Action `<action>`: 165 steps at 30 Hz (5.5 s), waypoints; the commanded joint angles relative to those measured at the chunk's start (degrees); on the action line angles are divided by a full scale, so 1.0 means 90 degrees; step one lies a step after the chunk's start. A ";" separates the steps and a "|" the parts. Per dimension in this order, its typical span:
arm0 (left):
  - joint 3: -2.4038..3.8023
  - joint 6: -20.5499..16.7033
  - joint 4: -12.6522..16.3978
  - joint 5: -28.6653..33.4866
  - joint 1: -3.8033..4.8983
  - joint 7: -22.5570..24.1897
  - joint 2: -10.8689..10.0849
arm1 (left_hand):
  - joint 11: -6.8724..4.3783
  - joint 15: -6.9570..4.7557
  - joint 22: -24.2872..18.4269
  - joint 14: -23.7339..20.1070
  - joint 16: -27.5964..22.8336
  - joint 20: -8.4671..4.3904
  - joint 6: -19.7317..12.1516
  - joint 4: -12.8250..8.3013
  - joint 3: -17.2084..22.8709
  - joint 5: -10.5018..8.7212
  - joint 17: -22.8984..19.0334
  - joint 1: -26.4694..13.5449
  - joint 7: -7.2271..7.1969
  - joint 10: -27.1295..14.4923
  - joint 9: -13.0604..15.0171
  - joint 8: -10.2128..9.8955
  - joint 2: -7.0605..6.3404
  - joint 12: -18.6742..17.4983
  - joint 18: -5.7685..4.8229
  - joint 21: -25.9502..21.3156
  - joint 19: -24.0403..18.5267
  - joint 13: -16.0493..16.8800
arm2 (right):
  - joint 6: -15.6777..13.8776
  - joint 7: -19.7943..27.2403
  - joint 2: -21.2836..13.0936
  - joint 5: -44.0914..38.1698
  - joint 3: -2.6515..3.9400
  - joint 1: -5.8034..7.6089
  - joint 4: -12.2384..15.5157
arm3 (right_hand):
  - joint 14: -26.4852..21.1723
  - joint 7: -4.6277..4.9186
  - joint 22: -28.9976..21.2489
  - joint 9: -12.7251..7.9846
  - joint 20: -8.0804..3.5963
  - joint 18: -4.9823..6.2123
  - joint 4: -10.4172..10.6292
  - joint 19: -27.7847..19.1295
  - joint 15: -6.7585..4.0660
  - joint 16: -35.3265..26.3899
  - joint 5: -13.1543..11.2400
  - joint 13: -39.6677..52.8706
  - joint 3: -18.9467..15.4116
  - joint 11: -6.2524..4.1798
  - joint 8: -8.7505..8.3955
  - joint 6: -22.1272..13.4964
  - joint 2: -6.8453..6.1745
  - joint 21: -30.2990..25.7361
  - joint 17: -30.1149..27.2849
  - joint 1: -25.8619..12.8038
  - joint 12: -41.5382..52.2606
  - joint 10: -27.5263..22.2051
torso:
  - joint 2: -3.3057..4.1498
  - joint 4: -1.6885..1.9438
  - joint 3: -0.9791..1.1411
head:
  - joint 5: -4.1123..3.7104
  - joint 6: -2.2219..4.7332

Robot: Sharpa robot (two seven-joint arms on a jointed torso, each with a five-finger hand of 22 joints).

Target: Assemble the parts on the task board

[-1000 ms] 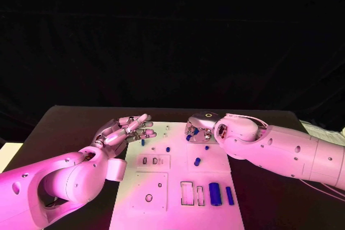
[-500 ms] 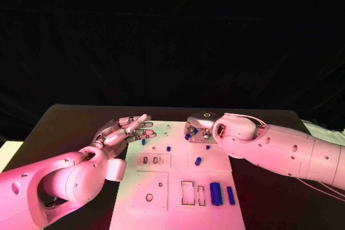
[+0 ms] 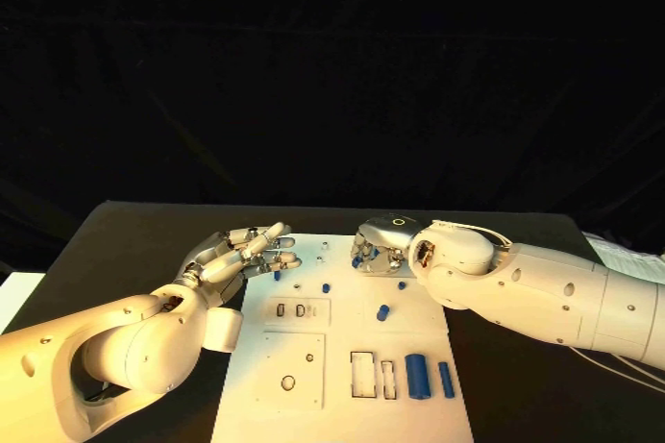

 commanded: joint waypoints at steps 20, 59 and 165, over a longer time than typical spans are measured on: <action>0.0006 0.0170 0.0016 0.0011 0.0029 -0.0049 0.0027 | 0.0057 0.0053 -0.0027 -0.0019 -0.0066 0.0015 -0.0010 -0.0058 -0.0010 -0.0026 0.0022 0.0041 0.0051 0.0001 -0.0009 -0.0057 0.0039 -0.0059 0.0079 -0.0060 0.0010 -0.0007 | -0.0882 -0.0352 0.0758 0.0074 0.0079 0.0107 -0.0661 | 0.0169 -0.0042 0.0088 0.0120 -0.0002 -0.0117 0.0443 0.0007 -0.0028 0.0088 -0.0010 -0.0008 0.0405 0.0009 -0.0006 0.0103 -0.0169 0.0109 0.0056 -0.0024 -0.0020 0.0018 | 0.0064 0.0040 -0.0009 | 0.0028 0.0084; 0.0006 0.0189 0.0015 0.0011 0.0110 -0.0082 0.0040 | 0.0061 0.0055 -0.0034 -0.0024 -0.0082 0.0018 -0.0016 -0.0075 -0.0008 -0.0027 0.0027 0.0056 0.0054 -0.0003 -0.0009 -0.0065 0.0044 -0.0073 0.0078 -0.0068 0.0007 -0.0007 | -0.0618 -0.0245 0.1362 0.0206 0.0050 0.0102 -0.1397 | 0.0022 0.0252 -0.0481 -0.0043 0.0189 -0.0033 0.0850 -0.0380 0.0210 -0.0125 -0.0012 -0.0033 0.0352 0.0305 -0.0099 -0.0769 -0.0898 -0.0213 -0.0321 -0.0154 -0.0034 -0.0982 | 0.0098 0.0099 -0.0037 | 0.0026 0.0087; 0.0004 0.0288 -0.0060 0.0011 0.0111 -0.0139 -0.0073 | 0.0061 0.0058 -0.0060 -0.0024 -0.0140 0.0024 -0.0009 -0.0140 0.0016 -0.0031 0.0053 0.0120 0.0055 0.0015 -0.0003 -0.0085 0.0090 -0.0112 0.0081 -0.0093 0.0005 -0.0001 | -0.0415 -0.0839 -0.0726 0.0840 0.0244 -0.0092 0.0448 | 0.0556 -0.0205 0.3070 0.0161 -0.0160 -0.0597 0.2026 0.0956 -0.0210 0.2146 0.0977 0.8305 -0.1091 -0.0270 0.0528 -0.0137 -0.0616 0.2020 0.3253 0.1590 0.8083 0.1173 | 0.0058 0.0071 -0.0029 | -0.0110 0.0026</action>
